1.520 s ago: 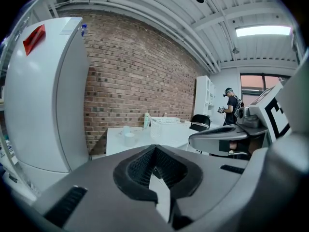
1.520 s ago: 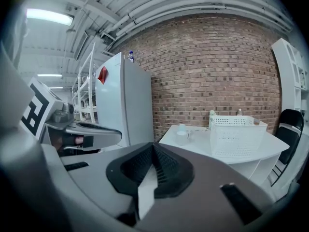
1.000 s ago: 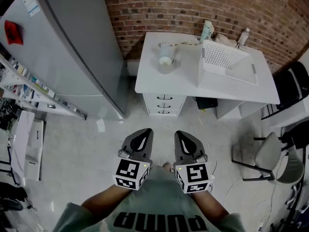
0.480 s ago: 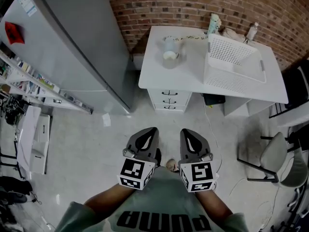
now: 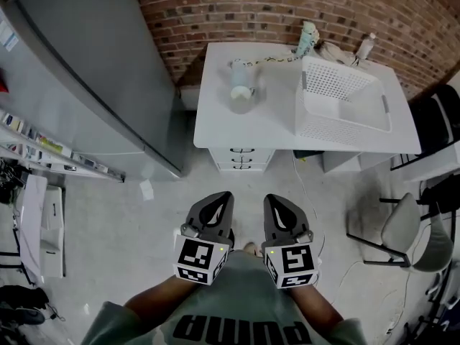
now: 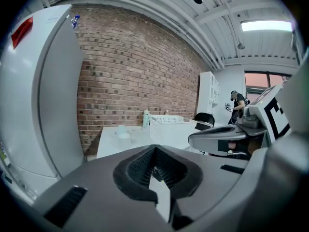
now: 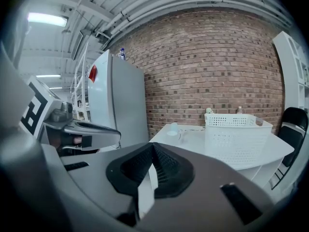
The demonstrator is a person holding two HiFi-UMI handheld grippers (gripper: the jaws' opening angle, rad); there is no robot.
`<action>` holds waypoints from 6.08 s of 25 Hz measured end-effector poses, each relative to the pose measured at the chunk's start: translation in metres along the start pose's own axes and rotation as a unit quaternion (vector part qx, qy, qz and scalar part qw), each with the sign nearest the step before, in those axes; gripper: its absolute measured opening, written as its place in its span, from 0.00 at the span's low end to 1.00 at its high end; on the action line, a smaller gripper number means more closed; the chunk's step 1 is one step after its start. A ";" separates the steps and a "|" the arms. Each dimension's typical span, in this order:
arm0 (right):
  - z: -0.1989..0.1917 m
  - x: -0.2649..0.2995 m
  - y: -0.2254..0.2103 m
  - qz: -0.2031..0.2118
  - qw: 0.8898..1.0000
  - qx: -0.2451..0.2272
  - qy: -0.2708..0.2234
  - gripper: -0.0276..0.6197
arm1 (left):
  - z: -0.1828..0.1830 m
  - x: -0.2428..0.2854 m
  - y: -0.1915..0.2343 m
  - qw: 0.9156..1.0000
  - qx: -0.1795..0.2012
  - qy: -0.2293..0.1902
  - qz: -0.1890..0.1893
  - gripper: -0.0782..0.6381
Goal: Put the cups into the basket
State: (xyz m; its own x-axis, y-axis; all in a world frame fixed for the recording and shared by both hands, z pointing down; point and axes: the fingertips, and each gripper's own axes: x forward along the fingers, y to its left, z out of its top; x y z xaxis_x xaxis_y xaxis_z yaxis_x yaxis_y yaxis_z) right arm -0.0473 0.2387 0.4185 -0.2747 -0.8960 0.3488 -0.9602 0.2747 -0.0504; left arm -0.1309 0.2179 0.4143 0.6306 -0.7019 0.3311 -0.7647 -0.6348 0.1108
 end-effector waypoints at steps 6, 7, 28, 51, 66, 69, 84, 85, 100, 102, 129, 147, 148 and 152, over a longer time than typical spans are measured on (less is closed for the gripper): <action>0.009 0.045 -0.006 -0.012 1.000 0.004 0.013 0.05 | 0.007 0.028 0.037 1.000 0.000 0.003 -0.009 0.11; 0.011 0.052 -0.007 -0.015 1.000 0.003 0.016 0.05 | 0.009 0.033 0.043 1.000 0.001 0.003 -0.010 0.11; 0.060 0.143 0.002 -0.066 0.997 -0.017 0.020 0.05 | 0.049 0.081 0.134 0.998 0.008 -0.017 -0.057 0.11; 0.085 0.209 -0.063 -0.001 0.999 -0.034 0.020 0.05 | 0.076 0.162 0.151 1.000 -0.017 -0.002 0.006 0.11; 0.086 0.261 -0.118 0.080 0.995 -0.052 0.040 0.05 | 0.076 0.224 0.146 0.996 -0.021 0.036 0.078 0.11; 0.082 0.270 -0.120 0.085 0.994 -0.050 0.049 0.05 | 0.071 0.228 0.154 0.995 -0.027 0.043 0.087 0.11; 0.066 0.321 -0.104 0.069 0.993 -0.042 0.088 0.31 | 0.065 0.255 0.201 0.997 -0.012 0.055 0.051 0.11; 0.063 0.325 -0.102 0.068 0.992 -0.042 0.093 0.35 | 0.063 0.256 0.205 0.997 -0.012 0.057 0.051 0.11; 0.016 0.383 -0.105 0.035 0.985 -0.044 0.162 0.59 | 0.029 0.280 0.251 0.994 0.000 0.099 0.051 0.11; 0.011 0.389 -0.106 0.030 0.985 -0.045 0.166 0.60 | 0.024 0.284 0.254 0.993 -0.001 0.105 0.048 0.11; -0.035 0.429 -0.111 -0.003 0.971 -0.076 0.228 0.63 | 0.007 0.315 0.278 0.990 -0.004 0.135 0.030 0.11; 0.010 0.401 -0.102 -0.024 0.981 -0.057 0.182 0.63 | 0.021 0.307 0.278 0.993 -0.001 0.117 0.011 0.11; 0.018 0.398 -0.102 -0.025 0.983 -0.055 0.175 0.63 | 0.024 0.305 0.277 0.993 -0.002 0.114 0.010 0.11; 0.052 0.382 -0.099 -0.036 0.986 -0.040 0.156 0.63 | 0.039 0.299 0.274 0.995 -0.009 0.099 -0.003 0.11</action>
State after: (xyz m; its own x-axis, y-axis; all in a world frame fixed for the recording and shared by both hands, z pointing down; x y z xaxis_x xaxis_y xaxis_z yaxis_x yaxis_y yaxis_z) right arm -0.0595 -0.1490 0.5086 -0.1659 -0.7666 0.6203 -0.9661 0.2524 0.0536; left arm -0.1464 -0.1784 0.5068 0.5982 -0.6194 0.5085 -0.7642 -0.6319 0.1293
